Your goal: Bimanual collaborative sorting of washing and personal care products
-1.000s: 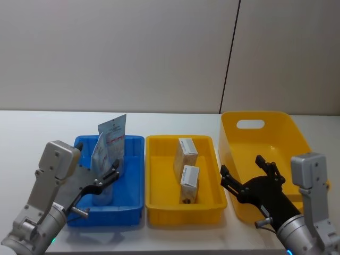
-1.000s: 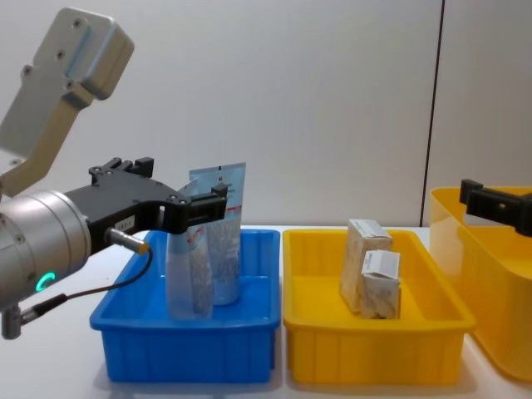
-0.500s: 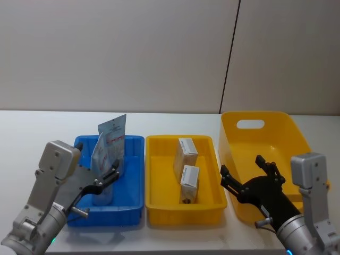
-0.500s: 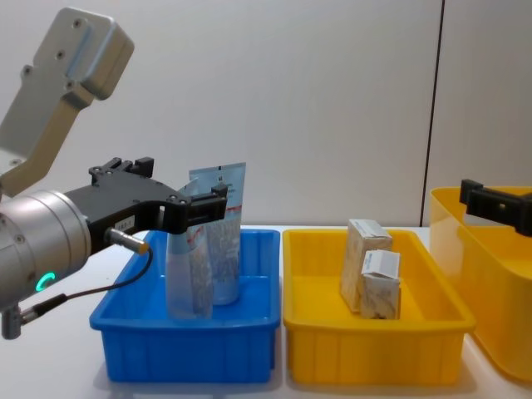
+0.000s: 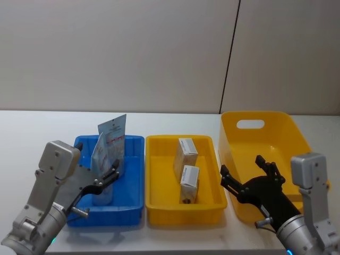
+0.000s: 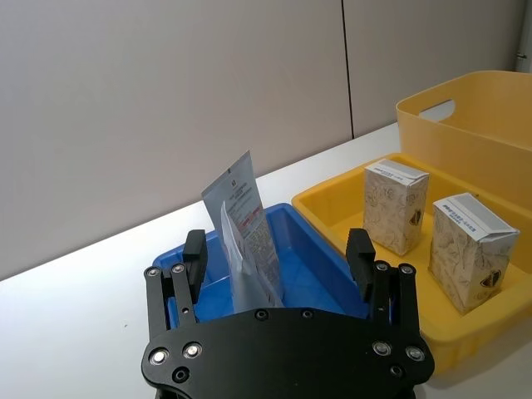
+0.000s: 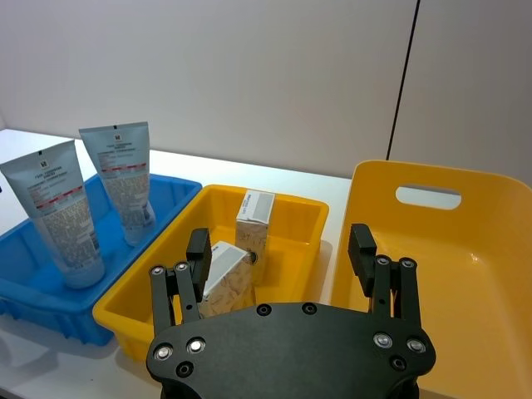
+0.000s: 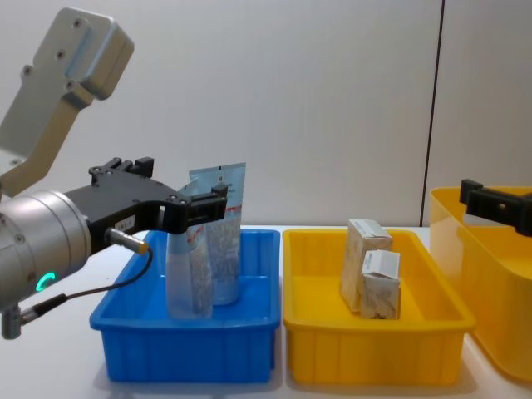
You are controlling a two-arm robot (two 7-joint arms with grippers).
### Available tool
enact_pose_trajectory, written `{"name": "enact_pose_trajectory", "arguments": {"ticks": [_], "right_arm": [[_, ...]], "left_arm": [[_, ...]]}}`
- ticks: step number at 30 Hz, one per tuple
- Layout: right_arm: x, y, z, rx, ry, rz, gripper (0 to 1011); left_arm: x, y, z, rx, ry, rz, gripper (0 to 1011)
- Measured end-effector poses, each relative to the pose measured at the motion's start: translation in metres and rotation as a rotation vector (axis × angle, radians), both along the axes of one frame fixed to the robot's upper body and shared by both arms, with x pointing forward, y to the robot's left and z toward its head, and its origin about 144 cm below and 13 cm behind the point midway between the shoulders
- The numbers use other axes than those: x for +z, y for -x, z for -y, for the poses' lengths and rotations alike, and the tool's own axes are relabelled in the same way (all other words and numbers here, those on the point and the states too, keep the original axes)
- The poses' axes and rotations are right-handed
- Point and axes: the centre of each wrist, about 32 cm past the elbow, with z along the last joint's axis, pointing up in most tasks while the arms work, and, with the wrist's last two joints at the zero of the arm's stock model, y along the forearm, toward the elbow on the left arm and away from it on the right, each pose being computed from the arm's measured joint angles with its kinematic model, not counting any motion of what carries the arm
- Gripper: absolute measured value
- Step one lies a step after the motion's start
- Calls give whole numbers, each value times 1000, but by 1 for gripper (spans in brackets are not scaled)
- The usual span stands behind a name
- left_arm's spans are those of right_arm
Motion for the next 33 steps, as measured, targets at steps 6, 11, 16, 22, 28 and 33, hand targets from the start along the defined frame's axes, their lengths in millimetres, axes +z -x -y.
{"name": "enact_pose_trajectory", "arguments": {"ticks": [6, 11, 16, 22, 28, 33], "right_arm": [[0, 0, 0, 0, 0, 0, 1003], [0, 0, 0, 0, 0, 0, 1003], [2, -2, 0, 2, 2, -1, 1003], [8, -6, 2, 18, 15, -26, 1003], [16, -12, 5, 42, 38, -78, 1003], [23, -17, 5, 64, 66, -134, 1003]], "left_arm": [[0, 0, 0, 0, 0, 0, 1001], [0, 0, 0, 0, 0, 0, 1002], [0, 0, 0, 0, 0, 0, 1001], [0, 0, 0, 0, 0, 0, 1001], [0, 0, 0, 0, 0, 0, 1001], [0, 0, 0, 0, 0, 0, 1001]]}}
